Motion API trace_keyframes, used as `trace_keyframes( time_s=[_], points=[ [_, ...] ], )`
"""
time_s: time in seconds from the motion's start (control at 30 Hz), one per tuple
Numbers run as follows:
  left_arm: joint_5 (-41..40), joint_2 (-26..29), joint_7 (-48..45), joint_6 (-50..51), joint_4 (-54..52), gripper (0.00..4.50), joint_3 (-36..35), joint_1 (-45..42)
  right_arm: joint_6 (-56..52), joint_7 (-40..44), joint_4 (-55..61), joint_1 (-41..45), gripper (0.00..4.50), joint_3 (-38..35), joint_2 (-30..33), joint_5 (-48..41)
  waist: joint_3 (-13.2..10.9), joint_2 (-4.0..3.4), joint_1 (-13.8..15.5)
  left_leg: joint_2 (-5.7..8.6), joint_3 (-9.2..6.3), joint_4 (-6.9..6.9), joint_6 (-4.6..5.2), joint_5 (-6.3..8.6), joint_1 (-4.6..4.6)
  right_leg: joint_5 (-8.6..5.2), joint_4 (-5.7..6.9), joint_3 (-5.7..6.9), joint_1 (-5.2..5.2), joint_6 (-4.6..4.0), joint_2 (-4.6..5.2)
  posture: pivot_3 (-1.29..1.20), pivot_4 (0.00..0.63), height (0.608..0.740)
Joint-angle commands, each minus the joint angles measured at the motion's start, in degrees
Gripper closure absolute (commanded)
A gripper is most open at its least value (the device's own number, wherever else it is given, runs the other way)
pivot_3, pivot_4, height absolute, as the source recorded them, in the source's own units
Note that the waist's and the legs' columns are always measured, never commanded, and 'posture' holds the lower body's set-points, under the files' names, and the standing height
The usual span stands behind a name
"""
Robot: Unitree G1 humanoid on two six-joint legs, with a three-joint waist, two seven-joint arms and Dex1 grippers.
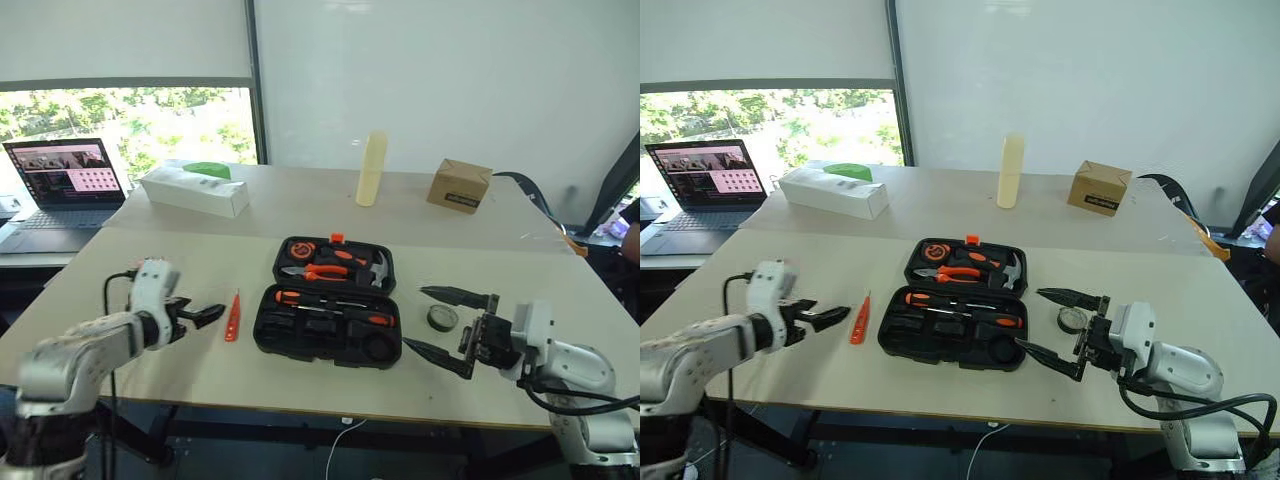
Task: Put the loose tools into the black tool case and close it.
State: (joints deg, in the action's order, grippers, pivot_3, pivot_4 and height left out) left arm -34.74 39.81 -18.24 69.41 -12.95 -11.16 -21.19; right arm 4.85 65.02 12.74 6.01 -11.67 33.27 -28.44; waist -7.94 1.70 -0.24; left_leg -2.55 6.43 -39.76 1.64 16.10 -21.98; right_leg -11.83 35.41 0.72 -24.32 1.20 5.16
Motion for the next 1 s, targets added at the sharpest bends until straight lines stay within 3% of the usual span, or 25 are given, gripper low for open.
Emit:
trace_keyframes(
  time_s=[0.03,0.23,0.33,0.63,0.73,0.83,1.0],
  points=[
    [2.9,-2.2,4.3,4.7,-0.8,0.00,2.5,-1.9,0.0,-0.6,2.5,1.8,0.01,0.1,1.0,-1.3,0.0,0.01,-0.3,0.01,0.00,0.00,0.00,0.00,0.01,0.00,0.00,-0.01,0.00,0.01,0.00,0.00,0.150,0.740],
    [4.8,-6.1,4.3,5.9,2.6,0.00,4.9,-3.8,-0.5,-1.4,3.8,2.0,0.01,0.7,1.2,-1.2,0.0,0.01,-0.2,0.03,-0.07,-0.01,-0.05,-0.03,0.08,-0.01,0.09,0.02,0.05,-0.01,0.00,0.00,0.150,0.740],
    [5.0,-7.1,3.4,5.9,4.4,0.72,5.4,-3.5,-0.7,-1.8,4.4,1.4,0.00,0.5,1.7,-1.4,0.0,-0.01,0.1,0.08,-0.08,-0.01,-0.05,-0.03,0.14,-0.01,0.14,-0.01,0.08,-0.01,0.05,0.00,0.150,0.740],
    [4.7,-6.3,-0.9,1.7,8.8,3.91,-0.6,-3.6,-0.7,-3.1,6.1,-1.7,0.00,-0.5,2.9,-1.5,0.0,-0.01,0.8,0.13,-0.08,-0.01,-0.01,-0.01,0.14,-0.03,0.13,-0.03,0.09,0.01,0.10,0.00,0.150,0.740],
    [3.8,-0.9,-15.7,-11.2,10.1,4.06,-0.2,-4.7,-0.5,-3.2,7.0,-4.3,0.00,-1.7,3.9,-1.5,0.0,0.02,0.8,0.12,-0.08,-0.01,-0.01,-0.01,0.11,-0.04,0.11,0.00,0.07,0.01,0.10,0.00,0.150,0.740],
    [6.0,4.0,-35.6,-29.8,11.3,4.06,4.9,-4.9,-0.8,-3.7,7.9,-6.4,0.00,-2.7,4.6,-1.9,-0.1,0.13,0.8,0.07,-0.05,-0.02,-0.05,-0.03,-0.13,-0.06,0.10,0.09,-0.15,-0.05,0.07,0.00,0.150,0.740],
    [14.4,4.8,-54.9,-52.0,18.9,4.06,16.8,-12.8,-0.9,-4.0,8.4,-8.1,0.00,-3.3,5.2,-2.1,-0.1,0.09,1.2,0.09,0.13,-0.03,0.00,0.00,-0.15,-0.08,-0.20,0.18,0.01,-0.07,0.09,0.00,0.150,0.740]
  ],
)
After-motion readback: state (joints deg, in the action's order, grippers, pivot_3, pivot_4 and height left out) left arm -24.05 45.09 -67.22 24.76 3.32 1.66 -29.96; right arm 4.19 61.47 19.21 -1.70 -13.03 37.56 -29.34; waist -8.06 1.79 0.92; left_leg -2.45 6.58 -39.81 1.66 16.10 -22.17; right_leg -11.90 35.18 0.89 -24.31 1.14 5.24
